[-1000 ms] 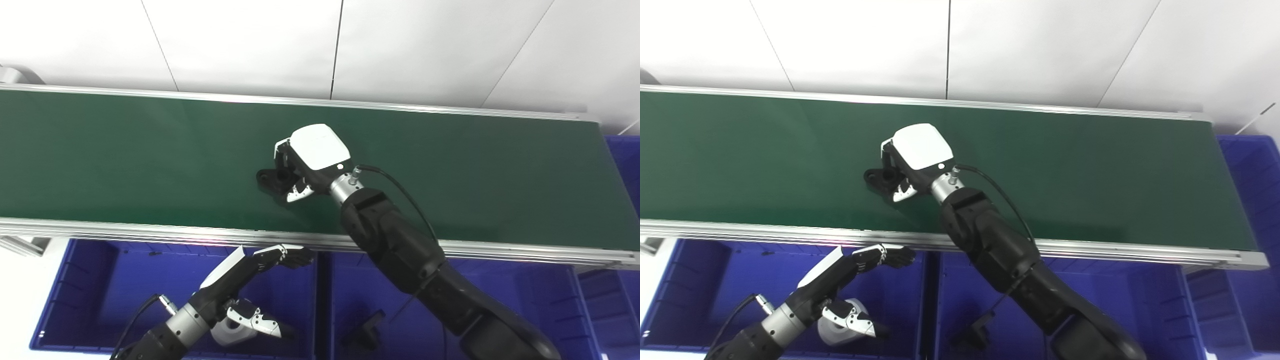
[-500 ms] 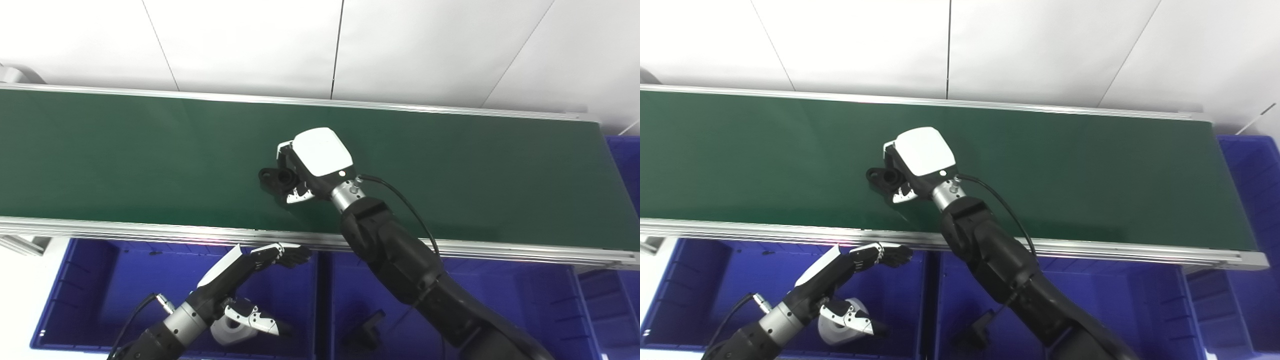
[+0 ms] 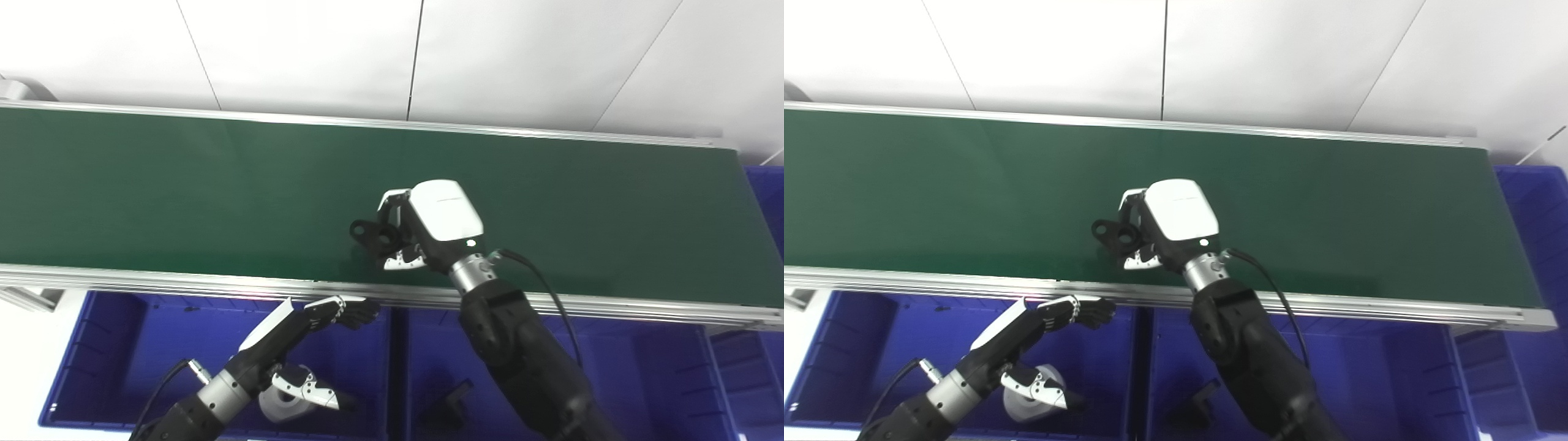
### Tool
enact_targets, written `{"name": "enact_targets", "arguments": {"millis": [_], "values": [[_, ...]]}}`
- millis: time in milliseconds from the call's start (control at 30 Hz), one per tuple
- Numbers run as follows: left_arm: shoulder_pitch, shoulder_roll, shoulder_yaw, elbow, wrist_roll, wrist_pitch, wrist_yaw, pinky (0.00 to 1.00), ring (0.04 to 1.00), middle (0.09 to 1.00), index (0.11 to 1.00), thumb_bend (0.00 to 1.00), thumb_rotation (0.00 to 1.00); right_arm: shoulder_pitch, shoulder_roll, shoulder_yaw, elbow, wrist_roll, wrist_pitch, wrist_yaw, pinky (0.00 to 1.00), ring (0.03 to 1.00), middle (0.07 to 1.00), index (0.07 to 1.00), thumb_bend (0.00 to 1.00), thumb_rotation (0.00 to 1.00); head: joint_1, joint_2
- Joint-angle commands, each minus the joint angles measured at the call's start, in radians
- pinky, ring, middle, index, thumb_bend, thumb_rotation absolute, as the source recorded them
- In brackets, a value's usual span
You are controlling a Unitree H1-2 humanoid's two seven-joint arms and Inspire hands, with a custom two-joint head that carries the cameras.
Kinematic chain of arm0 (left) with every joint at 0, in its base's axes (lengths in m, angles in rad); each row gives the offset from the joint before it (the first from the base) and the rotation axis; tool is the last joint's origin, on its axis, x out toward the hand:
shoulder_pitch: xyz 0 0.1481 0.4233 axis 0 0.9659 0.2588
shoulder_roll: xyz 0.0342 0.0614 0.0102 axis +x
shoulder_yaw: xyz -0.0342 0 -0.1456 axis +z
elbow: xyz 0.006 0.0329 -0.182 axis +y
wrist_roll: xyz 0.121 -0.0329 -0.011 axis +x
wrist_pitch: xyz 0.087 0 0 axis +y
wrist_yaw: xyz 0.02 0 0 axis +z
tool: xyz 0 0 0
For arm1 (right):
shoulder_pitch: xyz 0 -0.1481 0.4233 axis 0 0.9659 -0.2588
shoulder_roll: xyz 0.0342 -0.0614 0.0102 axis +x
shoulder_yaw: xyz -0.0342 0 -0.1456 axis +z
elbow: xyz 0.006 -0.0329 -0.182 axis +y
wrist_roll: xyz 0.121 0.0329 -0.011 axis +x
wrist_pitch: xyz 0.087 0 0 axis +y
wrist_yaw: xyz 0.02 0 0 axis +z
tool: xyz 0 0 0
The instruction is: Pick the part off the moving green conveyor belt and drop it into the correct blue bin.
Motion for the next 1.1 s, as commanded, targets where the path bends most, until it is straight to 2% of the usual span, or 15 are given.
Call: {"name": "enact_targets", "arguments": {"millis": [0, 100, 267, 467, 600, 733, 833, 933, 1067], "values": [[0.006, 0.011, 0.008, -0.036, -0.016, -0.018, 0.0, 0.72, 0.761, 0.78, 0.782, 0.88, 0.2, 0.009, 0.015, -0.024, -0.081, -0.009, 0.022, 0.016, 0.13, 0.188, 0.256, 0.471, 0.52, 0.12, -0.001, 0.001], [0.015, 0.011, 0.014, -0.051, -0.02, -0.002, 0.003, 0.72, 0.767, 0.783, 0.783, 0.88, 0.21, 0.068, 0.006, -0.053, -0.193, -0.013, 0.03, 0.055, 0.17, 0.215, 0.288, 0.475, 0.51, 0.12, -0.003, 0.01], [0.03, 0.008, 0.026, -0.075, -0.033, 0.019, 0.003, 0.71, 0.772, 0.788, 0.786, 0.88, 0.19, 0.18, -0.012, -0.107, -0.338, -0.006, 0.014, 0.099, 0.16, 0.219, 0.303, 0.478, 0.51, 0.12, -0.006, 0.02], [0.034, 0.006, 0.039, -0.086, -0.041, 0.017, 0.009, 0.7, 0.769, 0.789, 0.786, 0.88, 0.2, 0.332, -0.026, -0.164, -0.426, 0.005, -0.013, 0.105, 0.16, 0.2, 0.274, 0.48, 0.51, 0.12, -0.016, 0.037], [0.03, 0.006, 0.046, -0.082, -0.049, 0.019, 0.007, 0.7, 0.764, 0.785, 0.784, 0.88, 0.2, 0.427, -0.066, -0.178, -0.426, 0.03, -0.043, 0.105, 0.13, 0.172, 0.245, 0.484, 0.52, 0.12, -0.019, 0.044], [0.028, 0.008, 0.054, -0.087, -0.047, 0.032, 0.007, 0.7, 0.765, 0.785, 0.786, 0.87, 0.2, 0.477, -0.136, -0.185, -0.377, 0.092, -0.09, 0.104, 0.13, 0.186, 0.265, 0.484, 0.52, 0.12, -0.034, 0.056], [0.027, 0.007, 0.059, -0.091, -0.06, 0.047, 0.002, 0.7, 0.771, 0.789, 0.789, 0.87, 0.2, 0.493, -0.174, -0.197, -0.346, 0.131, -0.112, 0.113, 0.12, 0.186, 0.268, 0.484, 0.52, 0.12, -0.036, 0.057], [0.021, 0.006, 0.068, -0.087, -0.064, 0.062, 0.005, 0.71, 0.775, 0.795, 0.792, 0.88, 0.19, 0.495, -0.218, -0.209, -0.308, 0.161, -0.102, 0.15, 0.13, 0.186, 0.274, 0.486, 0.52, 0.12, -0.053, 0.062], [0.011, 0.001, 0.074, -0.068, -0.067, 0.046, 0.005, 0.72, 0.773, 0.798, 0.794, 0.88, 0.19, 0.463, -0.257, -0.204, -0.24, 0.167, -0.091, 0.194, 0.18, 0.244, 0.329, 0.484, 0.51, 0.12, -0.053, 0.065]]}}
